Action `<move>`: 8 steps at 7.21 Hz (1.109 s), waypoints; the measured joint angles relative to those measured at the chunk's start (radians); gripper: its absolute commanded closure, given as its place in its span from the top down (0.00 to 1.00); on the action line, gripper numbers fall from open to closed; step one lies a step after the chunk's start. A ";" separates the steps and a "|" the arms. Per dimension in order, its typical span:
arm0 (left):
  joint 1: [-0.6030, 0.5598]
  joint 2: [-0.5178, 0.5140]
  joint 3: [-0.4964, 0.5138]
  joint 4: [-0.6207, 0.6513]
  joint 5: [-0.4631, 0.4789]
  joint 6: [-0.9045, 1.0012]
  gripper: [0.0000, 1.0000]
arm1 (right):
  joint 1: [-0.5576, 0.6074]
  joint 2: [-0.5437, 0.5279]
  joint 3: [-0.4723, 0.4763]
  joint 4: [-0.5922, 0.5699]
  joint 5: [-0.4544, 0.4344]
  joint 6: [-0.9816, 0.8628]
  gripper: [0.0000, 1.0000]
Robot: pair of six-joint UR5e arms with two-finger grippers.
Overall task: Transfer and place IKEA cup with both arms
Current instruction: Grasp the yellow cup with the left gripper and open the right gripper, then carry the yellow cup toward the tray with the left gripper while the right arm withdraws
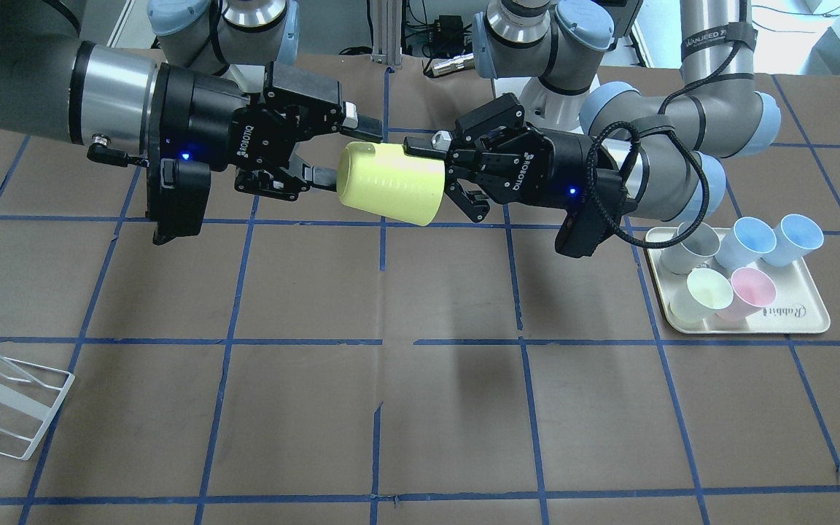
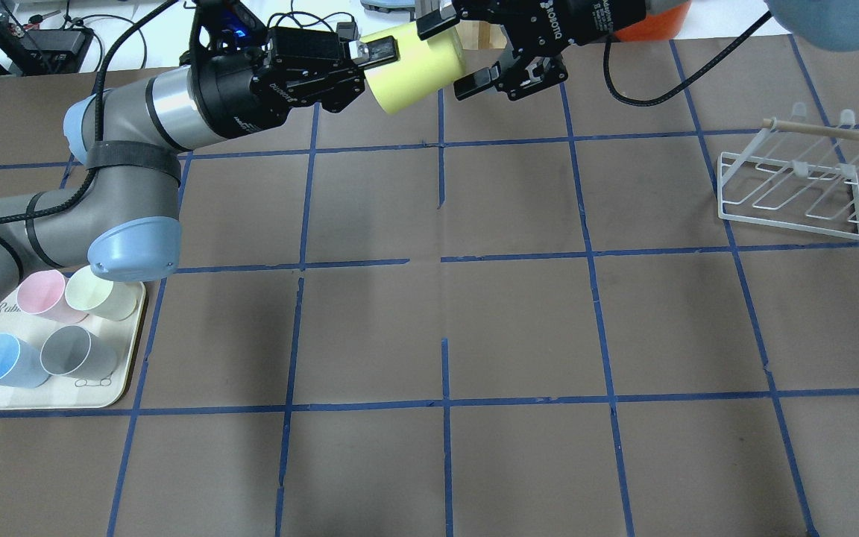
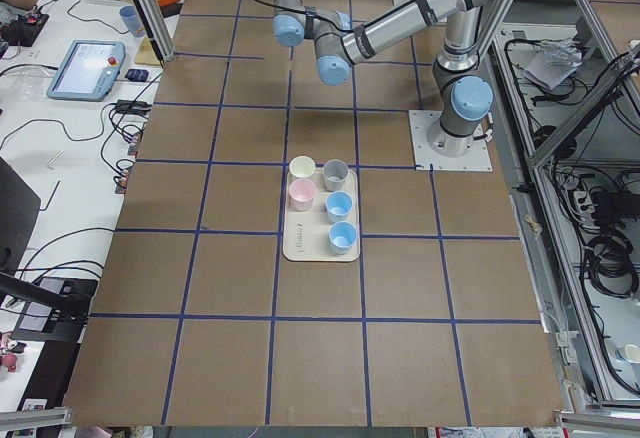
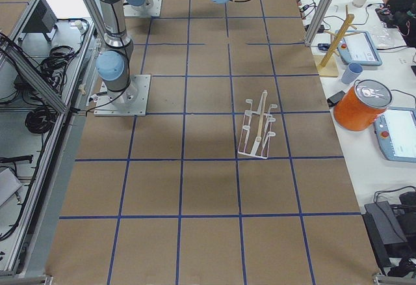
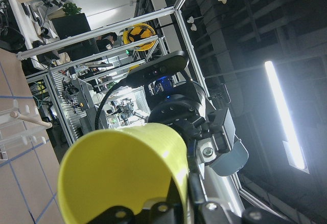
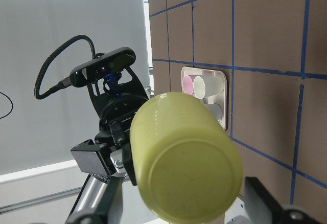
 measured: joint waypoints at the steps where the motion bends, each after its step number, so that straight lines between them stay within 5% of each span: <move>1: 0.000 -0.001 0.003 0.000 0.000 -0.001 0.00 | 0.000 0.000 -0.002 0.000 0.000 0.009 1.00; 4: 0.026 0.022 0.009 0.001 0.052 -0.049 0.00 | -0.022 -0.001 -0.006 0.002 -0.101 0.016 1.00; 6: 0.075 0.045 0.035 0.007 0.287 -0.112 0.00 | -0.041 -0.014 -0.007 0.052 -0.212 0.021 1.00; 8: 0.087 0.077 0.105 0.002 0.633 -0.146 0.00 | -0.089 -0.030 -0.011 0.120 -0.372 0.023 1.00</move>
